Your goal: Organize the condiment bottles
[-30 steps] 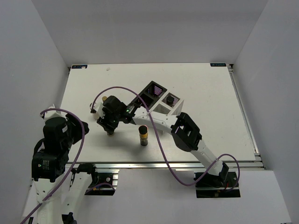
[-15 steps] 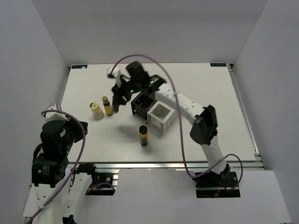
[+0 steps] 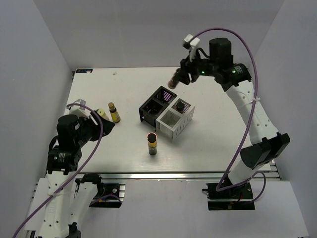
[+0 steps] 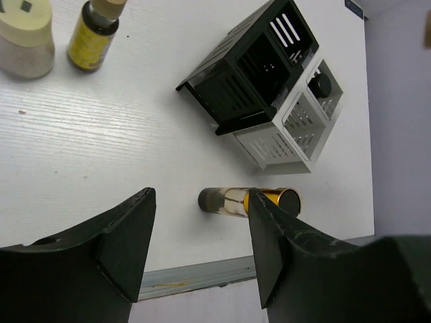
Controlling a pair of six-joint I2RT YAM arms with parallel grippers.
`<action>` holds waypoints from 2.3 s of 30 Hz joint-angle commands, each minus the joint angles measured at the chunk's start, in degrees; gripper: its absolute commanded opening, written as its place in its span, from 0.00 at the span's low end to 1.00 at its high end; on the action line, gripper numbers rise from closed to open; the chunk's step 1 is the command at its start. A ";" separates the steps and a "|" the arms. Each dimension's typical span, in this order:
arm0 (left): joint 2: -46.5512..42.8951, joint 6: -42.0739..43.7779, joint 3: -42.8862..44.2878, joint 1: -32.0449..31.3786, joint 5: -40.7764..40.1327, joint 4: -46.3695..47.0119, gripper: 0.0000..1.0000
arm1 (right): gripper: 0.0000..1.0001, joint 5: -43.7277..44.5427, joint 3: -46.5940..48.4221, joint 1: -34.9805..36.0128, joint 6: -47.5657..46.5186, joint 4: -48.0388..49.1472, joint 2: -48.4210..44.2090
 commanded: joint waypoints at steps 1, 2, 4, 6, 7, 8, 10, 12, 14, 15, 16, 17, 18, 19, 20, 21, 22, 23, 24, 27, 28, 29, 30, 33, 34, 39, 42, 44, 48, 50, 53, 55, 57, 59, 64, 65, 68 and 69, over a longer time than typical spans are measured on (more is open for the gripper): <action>1.46 1.27 -0.31 0.15 4.99 5.08 0.67 | 0.00 0.13 -6.27 -4.56 -4.42 -7.06 -1.30; 2.25 1.45 -0.58 0.15 5.61 5.70 0.68 | 0.00 0.22 -8.11 -6.14 -5.22 -8.02 -2.53; 2.79 1.54 -0.84 0.23 6.06 6.23 0.69 | 0.00 0.40 -9.27 -7.20 -7.76 -9.17 -3.06; 3.40 1.71 -1.19 0.15 6.50 7.02 0.70 | 0.00 0.05 -10.50 -8.70 -9.69 -11.27 -3.07; 3.32 1.80 -1.19 0.15 6.50 7.37 0.70 | 0.00 -0.21 -10.94 -9.22 -12.06 -11.89 -2.89; 3.40 1.80 -1.54 0.23 6.76 7.55 0.70 | 0.00 -0.39 -11.55 -9.40 -13.12 -12.33 -2.80; 3.40 1.71 -1.98 0.23 7.38 7.99 0.70 | 0.00 -0.66 -13.05 -9.49 -14.97 -13.21 -2.28; 3.14 1.54 -2.25 0.23 7.64 8.17 0.71 | 0.00 -1.36 -13.32 -9.49 -16.21 -13.74 -1.75; 2.88 1.54 -2.51 0.23 7.64 7.90 0.71 | 0.00 -2.32 -12.27 -9.58 -16.82 -14.44 -0.17; 2.79 1.62 -2.51 0.15 7.55 7.73 0.71 | 0.00 -2.59 -11.92 -9.41 -17.00 -14.71 0.44; 2.53 1.62 -2.51 0.15 7.47 7.38 0.71 | 0.00 -3.20 -10.95 -9.49 -17.26 -15.67 1.75; 2.35 1.62 -2.69 0.15 7.29 7.29 0.71 | 0.00 -3.38 -10.42 -9.41 -17.61 -16.20 2.38; 2.17 1.62 -2.69 0.23 7.29 7.20 0.71 | 0.00 -3.55 -10.16 -9.40 -18.05 -16.47 2.99; 2.00 1.62 -2.95 0.23 7.20 7.11 0.71 | 0.00 -3.73 -9.89 -9.40 -18.23 -16.99 3.95; 1.65 1.54 -3.13 0.15 7.20 7.02 0.71 | 0.00 -3.82 -9.28 -9.40 -18.41 -17.08 4.40; 1.56 1.45 -3.21 0.15 7.20 7.02 0.71 | 0.00 -3.91 -9.10 -9.40 -18.76 -17.26 4.75; 1.38 1.45 -3.30 0.15 7.12 6.94 0.71 | 0.00 -4.00 -8.84 -9.32 -19.02 -17.35 5.45; 1.12 1.28 -3.56 0.15 7.03 6.85 0.71 | 0.00 -4.08 -8.05 -9.06 -19.20 -17.96 5.89; 0.94 1.19 -3.65 0.15 6.94 6.85 0.71 | 0.00 -4.26 -7.70 -8.97 -19.29 -18.22 6.33; 0.68 1.10 -3.83 0.15 6.94 6.76 0.71 | 0.00 -5.14 -7.34 -8.26 -19.55 -18.49 7.13; 0.77 1.10 -3.74 0.15 6.85 6.50 0.71 | 0.00 -5.49 -7.25 -7.83 -19.55 -18.66 7.39; 0.77 1.18 -3.66 0.15 6.68 6.50 0.71 | 0.00 -5.84 -7.17 -7.74 -19.55 -18.84 7.48; 0.77 1.19 -3.57 0.15 6.67 6.41 0.71 | 0.00 -6.28 -7.08 -7.56 -19.64 -18.93 7.48; 0.68 1.36 -3.39 0.15 6.41 6.14 0.71 | 0.00 -7.51 -6.90 -7.12 -19.73 -19.72 7.66; 0.59 1.36 -3.39 0.15 6.41 6.06 0.71 | 0.00 -8.12 -6.90 -6.95 -19.73 -19.89 7.66; 0.33 1.27 -3.57 0.15 6.50 5.97 0.71 | 0.00 -10.06 -6.90 -6.86 -19.99 -21.12 7.39; 0.41 1.27 -3.57 0.15 6.59 6.06 0.71 | 0.00 -9.89 -7.86 -6.68 -19.29 -20.60 7.39; 0.41 1.27 -3.48 0.15 6.59 6.14 0.71 | 0.00 -8.48 -8.75 -6.59 -18.50 -19.11 7.30; 0.33 1.27 -3.30 0.15 6.41 5.97 0.71 | 0.00 -5.76 -8.92 -6.59 -16.39 -16.82 8.09; 0.24 1.27 -3.21 0.15 6.41 5.88 0.71 | 0.00 -4.35 -8.49 -6.59 -15.95 -16.04 8.62; 0.24 1.27 -2.95 0.15 6.32 5.70 0.71 | 0.00 -2.68 -7.87 -6.59 -15.51 -15.68 9.76; 0.15 1.27 -2.95 0.15 6.15 5.44 0.71 | 0.00 -1.54 -7.52 -6.59 -15.33 -15.41 10.46; -0.11 1.27 -2.86 0.15 5.97 5.35 0.71 | 0.00 -1.01 -7.34 -6.59 -15.24 -14.98 10.64; -0.11 1.27 -2.95 0.23 5.97 5.18 0.71 | 0.00 -0.13 -7.60 -6.59 -14.89 -14.36 10.64; -0.29 1.19 -3.21 0.15 5.97 5.26 0.71 | 0.00 1.89 -7.61 -6.68 -14.28 -12.43 10.73; -0.20 1.19 -3.13 0.23 5.97 5.35 0.71 | 0.00 1.98 -7.52 -6.68 -14.19 -12.34 10.82; -0.03 1.19 -2.95 0.15 6.06 5.44 0.71 | 0.00 1.19 -7.78 -6.59 -14.45 -12.07 10.64; -0.11 1.19 -3.04 0.15 6.06 5.44 0.71 | 0.00 0.58 -8.04 -6.68 -15.24 -12.33 10.38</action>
